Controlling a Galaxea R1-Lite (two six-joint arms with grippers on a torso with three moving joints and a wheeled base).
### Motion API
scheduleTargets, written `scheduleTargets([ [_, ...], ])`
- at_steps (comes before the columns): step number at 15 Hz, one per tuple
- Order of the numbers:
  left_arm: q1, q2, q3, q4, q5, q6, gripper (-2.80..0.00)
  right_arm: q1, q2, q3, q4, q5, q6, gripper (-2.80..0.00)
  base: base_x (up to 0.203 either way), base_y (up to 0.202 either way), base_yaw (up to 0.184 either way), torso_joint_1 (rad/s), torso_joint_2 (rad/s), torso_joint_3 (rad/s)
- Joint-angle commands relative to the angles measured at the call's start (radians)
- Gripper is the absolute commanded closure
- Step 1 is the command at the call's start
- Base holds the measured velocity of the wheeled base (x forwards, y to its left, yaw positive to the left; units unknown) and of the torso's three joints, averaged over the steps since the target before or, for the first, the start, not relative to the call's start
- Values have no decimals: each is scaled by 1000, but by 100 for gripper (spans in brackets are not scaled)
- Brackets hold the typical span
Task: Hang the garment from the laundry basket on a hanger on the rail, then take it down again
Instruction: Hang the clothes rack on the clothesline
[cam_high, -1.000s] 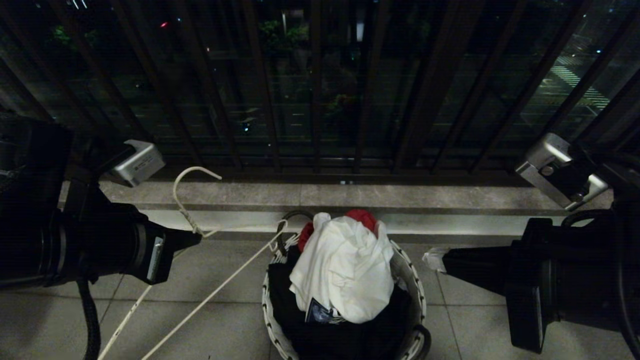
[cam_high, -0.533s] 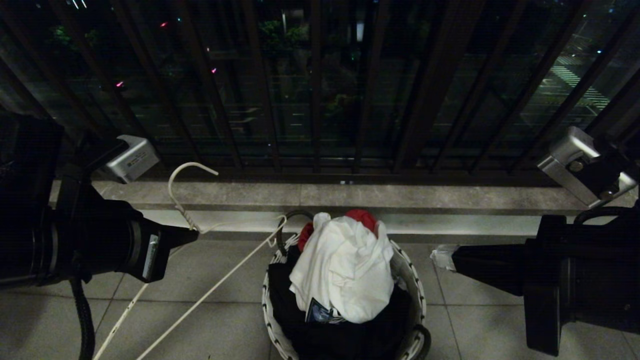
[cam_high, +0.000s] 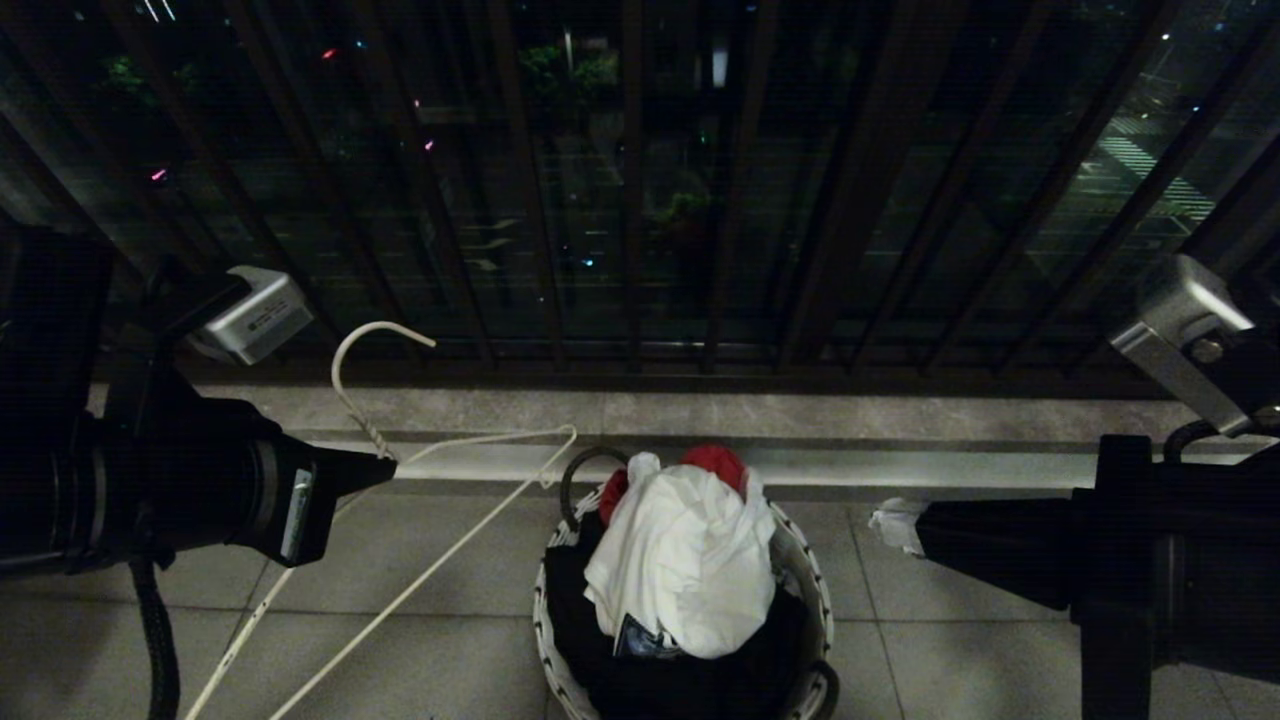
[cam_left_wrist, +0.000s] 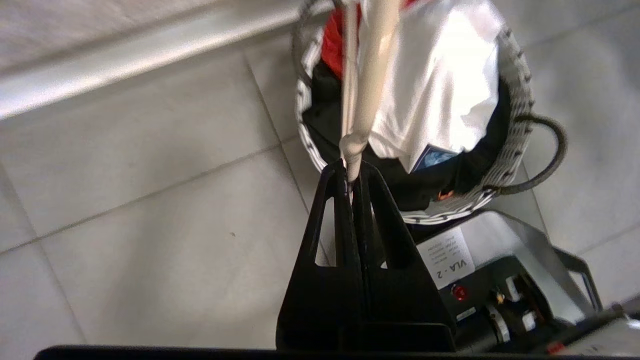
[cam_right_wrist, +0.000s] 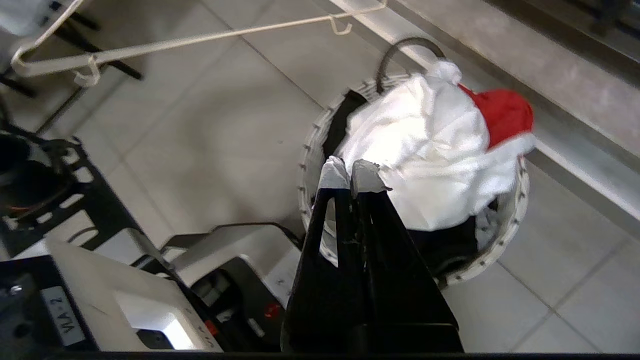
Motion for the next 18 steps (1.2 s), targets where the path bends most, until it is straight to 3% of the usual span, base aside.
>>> scheduleTargets([
  [1,1,-2,0,2,0,0,0,0,-7,0,0,-1,-1,0,0,0,0,100,-450,-312],
  [5,0,-4,1,2,0,1,0,1,-75,30,7,-3,1,0,0,0,0,151,-452,-315],
  [13,-2,-39,10,12,0,26,0,1,-441,239,63,-2,1,0,0,0,0,181,-485,-309],
  [18,-17,-38,35,16,-5,28,0,0,-495,304,104,-3,5,0,0,0,0,220,-519,-304],
])
